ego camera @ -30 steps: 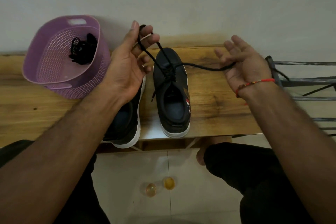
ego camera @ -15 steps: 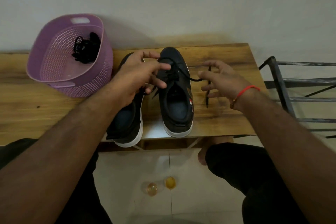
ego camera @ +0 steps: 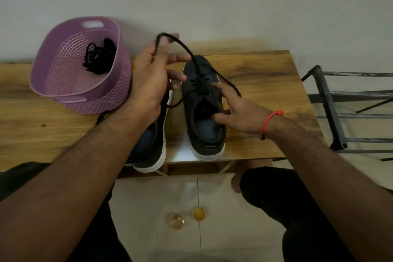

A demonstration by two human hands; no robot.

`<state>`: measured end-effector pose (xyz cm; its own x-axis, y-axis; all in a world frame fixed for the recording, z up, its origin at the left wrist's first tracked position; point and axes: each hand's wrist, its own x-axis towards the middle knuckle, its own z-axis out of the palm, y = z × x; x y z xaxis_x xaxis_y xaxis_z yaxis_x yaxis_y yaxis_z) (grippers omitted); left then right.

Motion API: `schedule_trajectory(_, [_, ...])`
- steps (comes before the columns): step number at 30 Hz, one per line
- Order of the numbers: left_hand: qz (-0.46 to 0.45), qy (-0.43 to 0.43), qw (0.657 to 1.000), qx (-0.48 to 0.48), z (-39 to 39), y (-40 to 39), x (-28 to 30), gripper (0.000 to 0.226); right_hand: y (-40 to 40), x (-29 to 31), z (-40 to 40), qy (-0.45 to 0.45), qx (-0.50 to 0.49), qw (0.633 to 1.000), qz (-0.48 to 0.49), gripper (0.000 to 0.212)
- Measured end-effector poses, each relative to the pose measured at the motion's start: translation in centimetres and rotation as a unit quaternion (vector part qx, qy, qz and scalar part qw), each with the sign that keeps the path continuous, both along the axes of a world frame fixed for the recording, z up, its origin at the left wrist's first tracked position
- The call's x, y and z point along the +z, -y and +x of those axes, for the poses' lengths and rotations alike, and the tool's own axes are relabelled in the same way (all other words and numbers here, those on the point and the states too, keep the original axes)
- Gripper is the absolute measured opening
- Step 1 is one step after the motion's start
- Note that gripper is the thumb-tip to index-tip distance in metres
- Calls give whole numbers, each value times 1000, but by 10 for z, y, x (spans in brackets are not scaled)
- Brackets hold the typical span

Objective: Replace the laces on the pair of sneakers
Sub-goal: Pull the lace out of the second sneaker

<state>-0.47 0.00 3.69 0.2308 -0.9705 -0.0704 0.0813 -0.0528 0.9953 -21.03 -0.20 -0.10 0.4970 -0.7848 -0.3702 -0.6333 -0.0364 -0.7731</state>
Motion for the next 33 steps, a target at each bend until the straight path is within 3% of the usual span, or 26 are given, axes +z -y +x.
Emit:
schedule_trajectory(3, [-5, -85, 992, 94, 12, 6, 6, 24, 3, 1, -3, -18, 11, 1000, 0, 90])
schedule_trajectory(6, [51, -46, 988, 135, 16, 9, 0, 36, 4, 0, -5, -19, -26, 999, 13, 90])
schedule_trajectory(10, [147, 189, 970, 43, 4, 2, -7, 28, 2, -4, 0, -49, -58, 994, -78, 76])
schedule_trajectory(12, [159, 373, 913, -35, -2, -3, -8, 50, 1, -4, 1, -65, -55, 984, -156, 62])
schedule_trajectory(14, [123, 488, 855, -123, -9, -8, -9, 76, 2, -3, 1, -68, -39, 977, -197, 52])
schedule_trajectory(18, [115, 504, 826, -225, -18, -16, -19, 102, 2, -1, 1, -66, -34, 971, -228, 46])
schedule_trajectory(27, [100, 598, 772, -190, -20, -17, -41, 111, 0, 0, 3, -71, -29, 971, -227, 43])
schedule_trajectory(33, [135, 589, 773, -193, -3, -11, -38, 108, 9, 4, -9, -22, -90, 987, -132, 31])
